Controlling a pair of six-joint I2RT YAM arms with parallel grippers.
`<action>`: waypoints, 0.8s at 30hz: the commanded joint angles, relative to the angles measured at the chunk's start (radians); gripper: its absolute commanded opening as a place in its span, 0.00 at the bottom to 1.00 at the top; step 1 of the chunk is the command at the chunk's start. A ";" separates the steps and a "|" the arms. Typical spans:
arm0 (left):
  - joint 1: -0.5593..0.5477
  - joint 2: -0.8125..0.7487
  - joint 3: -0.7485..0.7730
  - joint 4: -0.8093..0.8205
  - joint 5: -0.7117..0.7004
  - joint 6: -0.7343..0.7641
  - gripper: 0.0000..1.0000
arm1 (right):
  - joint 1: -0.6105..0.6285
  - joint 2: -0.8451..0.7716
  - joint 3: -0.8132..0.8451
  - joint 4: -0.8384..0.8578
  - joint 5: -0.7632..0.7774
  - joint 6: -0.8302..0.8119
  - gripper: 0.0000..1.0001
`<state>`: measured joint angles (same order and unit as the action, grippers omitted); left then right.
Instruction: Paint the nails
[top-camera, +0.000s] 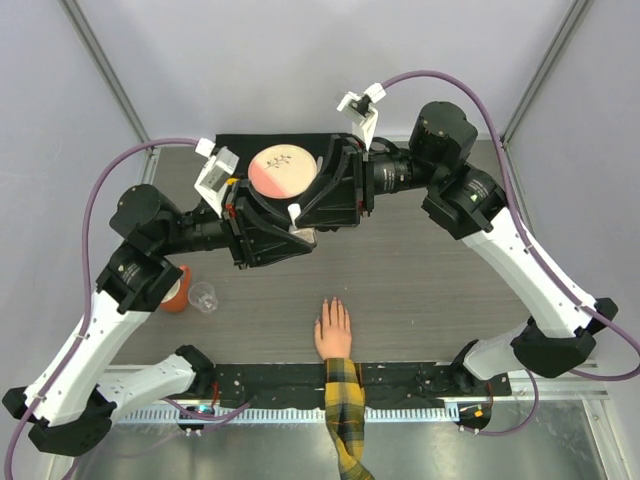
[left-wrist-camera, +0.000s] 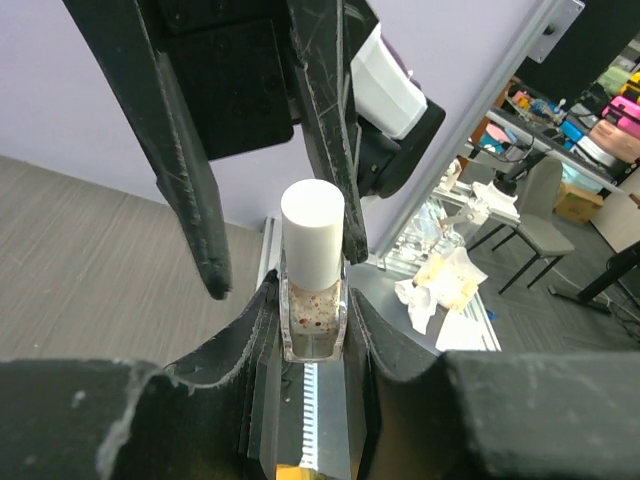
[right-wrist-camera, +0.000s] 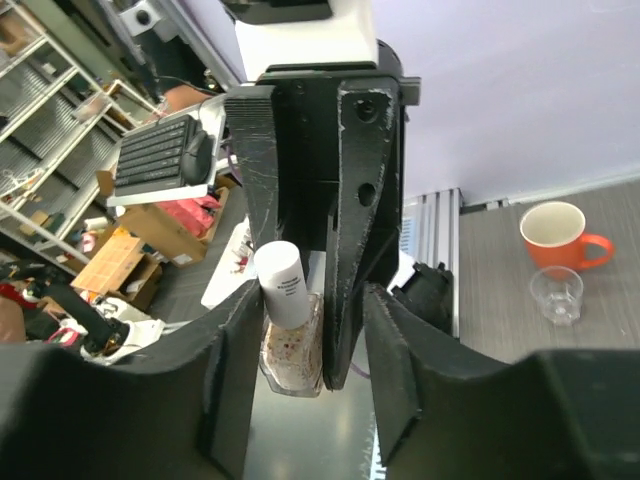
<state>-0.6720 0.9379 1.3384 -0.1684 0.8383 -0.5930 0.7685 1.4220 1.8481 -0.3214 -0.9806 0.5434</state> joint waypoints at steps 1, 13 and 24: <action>0.003 -0.008 0.011 0.106 0.047 -0.045 0.00 | -0.005 -0.032 -0.029 0.214 -0.067 0.130 0.42; 0.005 0.016 0.133 -0.124 -0.375 0.139 0.00 | 0.014 -0.101 -0.030 -0.089 0.248 -0.194 0.01; 0.003 0.211 0.332 -0.344 -0.683 0.393 0.00 | 0.598 0.250 0.506 -0.733 1.932 -0.422 0.01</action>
<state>-0.6907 1.0740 1.6138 -0.5514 0.3725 -0.3229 1.3037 1.5600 2.2387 -0.7551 0.5632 0.1261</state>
